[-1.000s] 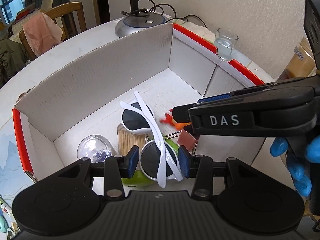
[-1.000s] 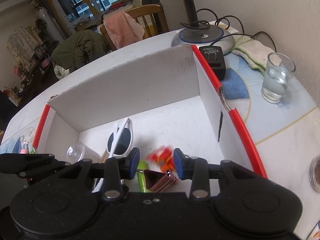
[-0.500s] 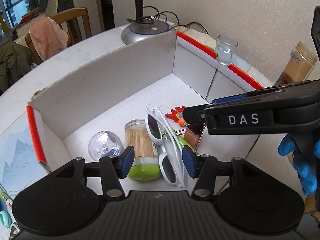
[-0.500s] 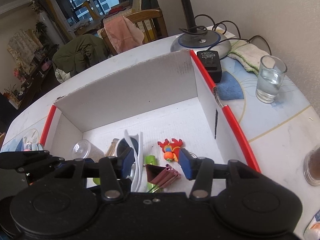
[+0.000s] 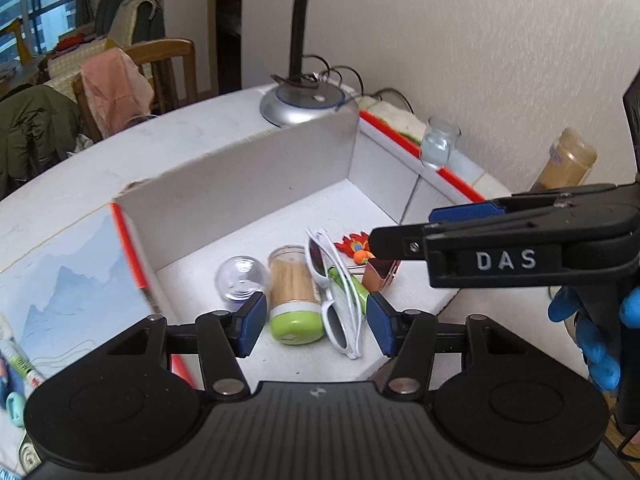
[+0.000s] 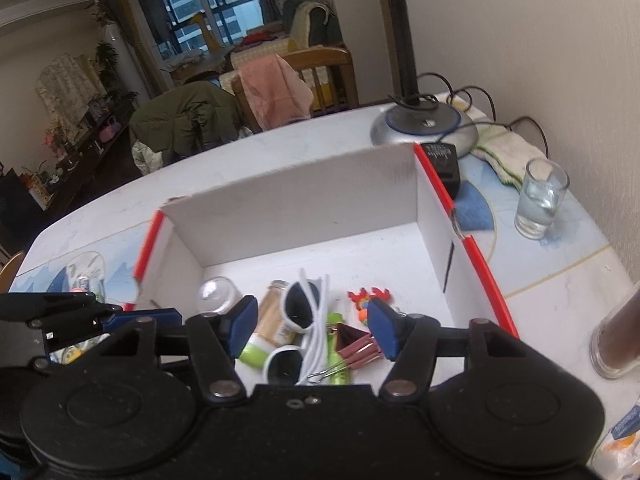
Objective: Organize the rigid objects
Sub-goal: 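Move both tools back toward the ointment tube and yellow box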
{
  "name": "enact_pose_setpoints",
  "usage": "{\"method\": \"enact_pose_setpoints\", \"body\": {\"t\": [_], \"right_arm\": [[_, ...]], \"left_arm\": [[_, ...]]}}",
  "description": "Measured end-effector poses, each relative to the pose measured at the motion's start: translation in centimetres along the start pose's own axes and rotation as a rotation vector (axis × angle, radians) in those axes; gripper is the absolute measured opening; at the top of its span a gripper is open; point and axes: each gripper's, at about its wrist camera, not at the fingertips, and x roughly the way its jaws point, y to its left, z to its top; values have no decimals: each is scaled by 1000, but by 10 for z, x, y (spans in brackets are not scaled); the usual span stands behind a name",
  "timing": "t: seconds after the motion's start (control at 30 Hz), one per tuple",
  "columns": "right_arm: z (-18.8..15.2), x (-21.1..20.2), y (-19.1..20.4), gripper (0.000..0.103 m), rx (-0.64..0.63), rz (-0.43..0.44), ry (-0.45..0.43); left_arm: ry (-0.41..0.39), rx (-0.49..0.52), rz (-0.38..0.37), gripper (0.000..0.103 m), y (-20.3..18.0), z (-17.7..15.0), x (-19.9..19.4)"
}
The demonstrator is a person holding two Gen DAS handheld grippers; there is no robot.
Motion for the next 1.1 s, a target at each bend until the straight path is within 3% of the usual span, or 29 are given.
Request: {"method": "enact_pose_setpoints", "body": {"t": [0.13, 0.23, 0.5, 0.57, 0.73, 1.1], "right_arm": [[-2, -14, 15, 66, -35, 11, -23], [-4, -23, 27, 71, -72, 13, -43], [-15, -50, 60, 86, -119, 27, -100], [-19, -57, 69, 88, -129, 42, -112], [-27, -68, 96, 97, -143, 58, -143], [-55, -67, 152, 98, -161, 104, -126]], "left_arm": [[-33, -29, -7, 56, 9, -5, -22], [-68, -38, -13, 71, 14, -10, -41], [-123, -82, -9, 72, 36, -34, -89], [-138, -86, 0, 78, 43, -43, -100], [-155, -124, 31, 79, 65, -61, -125], [-189, -171, 87, 86, 115, -97, -167]]}}
